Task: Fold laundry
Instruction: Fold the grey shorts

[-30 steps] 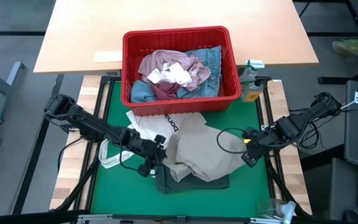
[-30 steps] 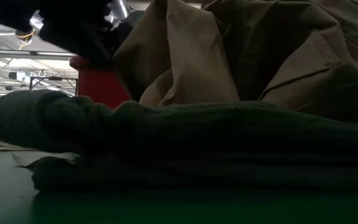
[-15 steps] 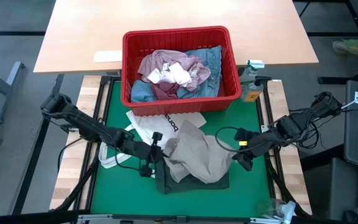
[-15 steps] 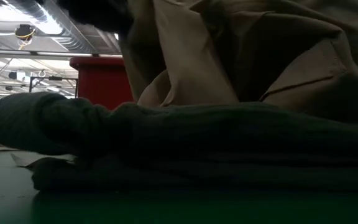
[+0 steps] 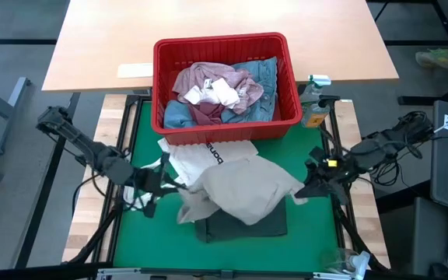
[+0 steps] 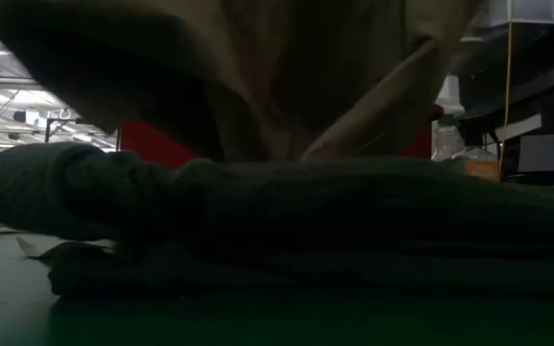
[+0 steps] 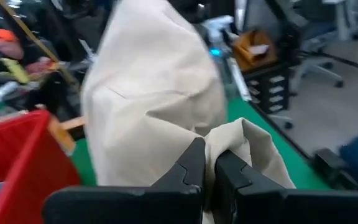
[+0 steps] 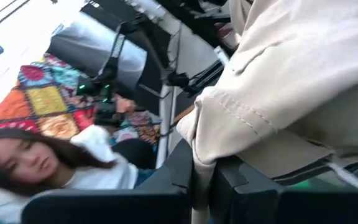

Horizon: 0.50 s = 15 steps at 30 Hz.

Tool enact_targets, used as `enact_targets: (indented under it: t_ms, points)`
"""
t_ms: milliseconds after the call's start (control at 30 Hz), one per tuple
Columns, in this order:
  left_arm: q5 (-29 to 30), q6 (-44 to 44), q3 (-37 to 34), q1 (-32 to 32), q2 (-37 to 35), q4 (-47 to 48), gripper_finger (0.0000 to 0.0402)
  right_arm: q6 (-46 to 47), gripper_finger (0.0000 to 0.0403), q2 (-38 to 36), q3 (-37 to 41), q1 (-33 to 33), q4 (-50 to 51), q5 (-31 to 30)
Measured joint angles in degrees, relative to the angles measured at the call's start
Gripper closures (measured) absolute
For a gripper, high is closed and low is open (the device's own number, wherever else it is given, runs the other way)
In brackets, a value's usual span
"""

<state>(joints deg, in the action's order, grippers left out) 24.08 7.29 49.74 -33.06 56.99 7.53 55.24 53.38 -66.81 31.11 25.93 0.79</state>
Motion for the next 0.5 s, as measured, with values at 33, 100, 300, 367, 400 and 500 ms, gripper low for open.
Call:
enact_targets:
  t_ms: [33, 100, 300, 367, 400, 500]
  points:
    - [-0.5, -0.6, 0.0, -0.8, 0.1, 0.8, 0.0400, 0.2, 0.0379, -0.3, 0.0, 0.0, 0.0, 0.6]
    - [-2.6, -2.1, 0.0, -2.2, 0.9, 2.7, 0.0400, 1.7, 0.0379, -0.8, 0.0, 0.0, 0.4, 1.9]
    - [-6.9, -10.4, 0.0, -4.3, 6.1, 5.8, 0.0400, 3.2, 0.0379, -2.8, 0.0, 0.0, 5.3, 2.1]
    - [-7.9, -14.2, 0.0, -4.7, 9.1, 5.7, 0.0400, 4.2, 0.0379, -3.0, 0.0, 0.0, 9.9, 3.3]
    - [-8.5, -16.0, 0.0, -4.9, 10.6, 5.8, 0.0400, 5.4, 0.0379, -2.9, 0.0, 0.0, 12.7, 3.7]
    - [-8.8, -21.0, 0.0, -5.0, 15.6, 5.7, 0.0399, 11.5, 0.0379, -2.8, 0.0, 0.0, 21.9, 3.9]
